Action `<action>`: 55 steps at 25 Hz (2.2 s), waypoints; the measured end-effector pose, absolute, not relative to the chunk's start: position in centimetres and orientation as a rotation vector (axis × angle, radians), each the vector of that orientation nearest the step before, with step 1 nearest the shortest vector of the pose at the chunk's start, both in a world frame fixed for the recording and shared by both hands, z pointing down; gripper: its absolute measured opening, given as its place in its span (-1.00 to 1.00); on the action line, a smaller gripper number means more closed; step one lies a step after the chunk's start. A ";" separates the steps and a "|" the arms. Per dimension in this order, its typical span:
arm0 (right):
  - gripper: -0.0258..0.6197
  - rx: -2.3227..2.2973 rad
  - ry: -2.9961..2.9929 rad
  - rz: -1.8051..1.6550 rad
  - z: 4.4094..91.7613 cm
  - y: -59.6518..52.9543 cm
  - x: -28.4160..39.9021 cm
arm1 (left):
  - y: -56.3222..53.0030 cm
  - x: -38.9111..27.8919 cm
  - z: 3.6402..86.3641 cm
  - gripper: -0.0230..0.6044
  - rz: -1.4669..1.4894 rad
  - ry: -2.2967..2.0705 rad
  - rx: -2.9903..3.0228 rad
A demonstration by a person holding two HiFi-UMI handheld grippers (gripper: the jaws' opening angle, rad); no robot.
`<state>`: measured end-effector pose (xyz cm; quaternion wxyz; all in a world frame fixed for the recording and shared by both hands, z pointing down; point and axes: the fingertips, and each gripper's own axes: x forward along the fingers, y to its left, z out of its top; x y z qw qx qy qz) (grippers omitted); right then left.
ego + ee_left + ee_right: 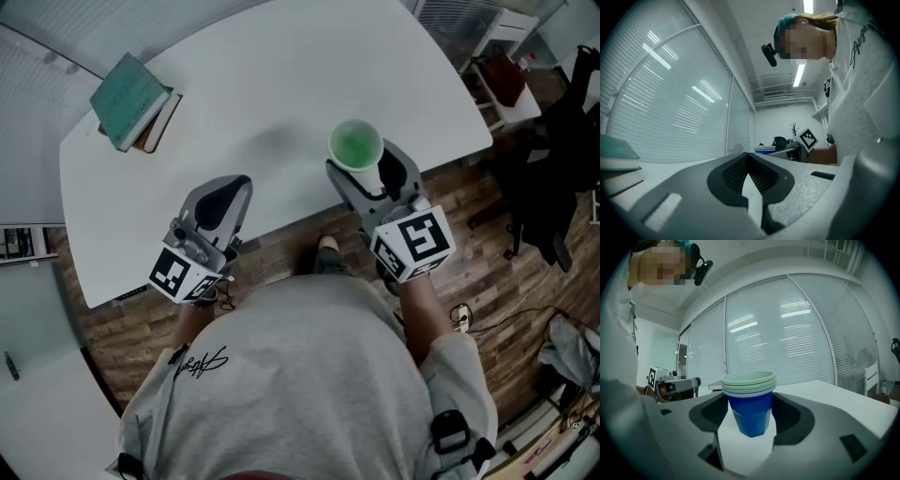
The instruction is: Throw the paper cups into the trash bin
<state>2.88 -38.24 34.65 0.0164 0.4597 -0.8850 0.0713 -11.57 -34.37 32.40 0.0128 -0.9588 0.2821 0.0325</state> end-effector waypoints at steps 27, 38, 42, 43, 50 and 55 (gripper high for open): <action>-0.01 1.720 -2.618 0.162 33.2 -22.8 -2.3 | -23.0 -15.6 31.7 -0.95 0.140 0.524 -3.053; -0.01 1.852 -2.537 0.148 33.2 -17.4 -2.9 | -19.3 -14.8 32.3 -0.95 0.147 0.317 -3.103; -0.01 1.919 -2.490 0.144 32.9 -16.0 -1.7 | -18.6 -13.6 32.5 -0.95 0.151 0.231 -3.125; -0.01 1.938 -2.476 0.141 32.8 -15.7 -1.3 | -18.5 -13.2 32.5 -0.95 0.151 0.207 -3.129; -0.01 2.087 -2.362 0.119 32.5 -13.4 2.1 | -17.5 -10.0 32.9 -0.95 0.147 0.035 -3.134; -0.01 2.177 -2.286 0.103 32.4 -11.4 4.4 | -16.7 -7.1 32.9 -0.95 0.154 -0.085 -3.139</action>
